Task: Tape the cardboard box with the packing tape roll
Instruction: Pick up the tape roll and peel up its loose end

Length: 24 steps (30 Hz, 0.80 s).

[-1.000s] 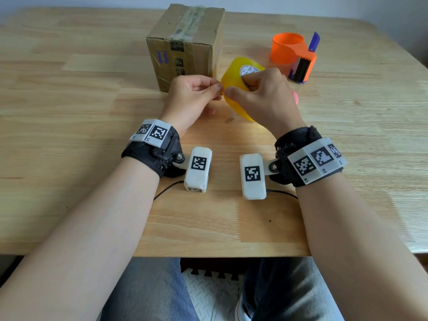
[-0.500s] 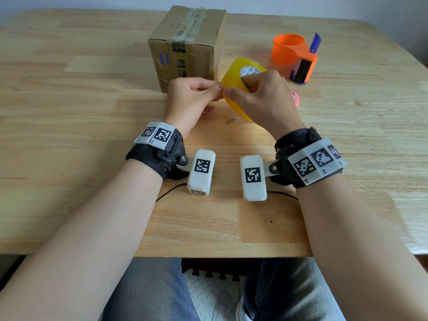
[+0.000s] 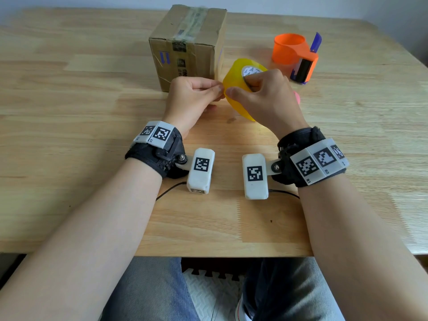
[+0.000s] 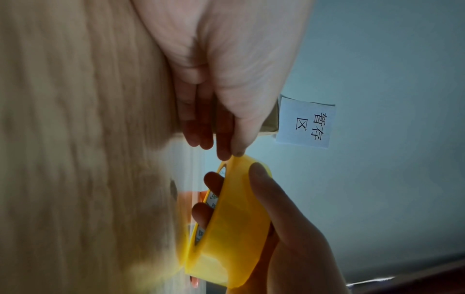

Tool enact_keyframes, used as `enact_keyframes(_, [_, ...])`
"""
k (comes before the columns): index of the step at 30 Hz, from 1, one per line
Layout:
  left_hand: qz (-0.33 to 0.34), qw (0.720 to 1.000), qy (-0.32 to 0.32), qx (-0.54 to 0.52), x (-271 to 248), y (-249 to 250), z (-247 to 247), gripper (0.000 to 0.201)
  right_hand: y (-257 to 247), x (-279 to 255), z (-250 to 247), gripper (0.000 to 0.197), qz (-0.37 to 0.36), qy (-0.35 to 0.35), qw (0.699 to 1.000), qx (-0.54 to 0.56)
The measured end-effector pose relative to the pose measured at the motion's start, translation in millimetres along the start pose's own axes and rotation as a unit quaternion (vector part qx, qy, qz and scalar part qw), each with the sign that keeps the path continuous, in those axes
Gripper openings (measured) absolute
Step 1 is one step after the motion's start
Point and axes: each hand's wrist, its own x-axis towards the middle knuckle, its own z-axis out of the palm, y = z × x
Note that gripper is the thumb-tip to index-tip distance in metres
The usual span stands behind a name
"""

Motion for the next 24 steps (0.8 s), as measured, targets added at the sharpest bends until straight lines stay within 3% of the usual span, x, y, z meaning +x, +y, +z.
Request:
enact_keyframes(8, [0.014, 0.999, -0.002, 0.049, -0.1, 1.7, 1.5, 0.009, -0.6, -1.1, -2.7, 0.052, -0.005, -0.018, 1.0, -0.005])
enact_keyframes(16, [0.018, 0.993, -0.049, 0.105, 3.3, 0.0, 1.0, 0.024, -2.6, -2.4, -2.1, 0.049, -0.009, -0.02, 1.0, -0.021])
enact_keyframes(24, [-0.031, 0.997, 0.01, -0.076, 2.7, 6.3, 0.9, 0.009, -2.9, 0.4, -4.6, 0.051, 0.029, 0.007, 0.998, 0.055])
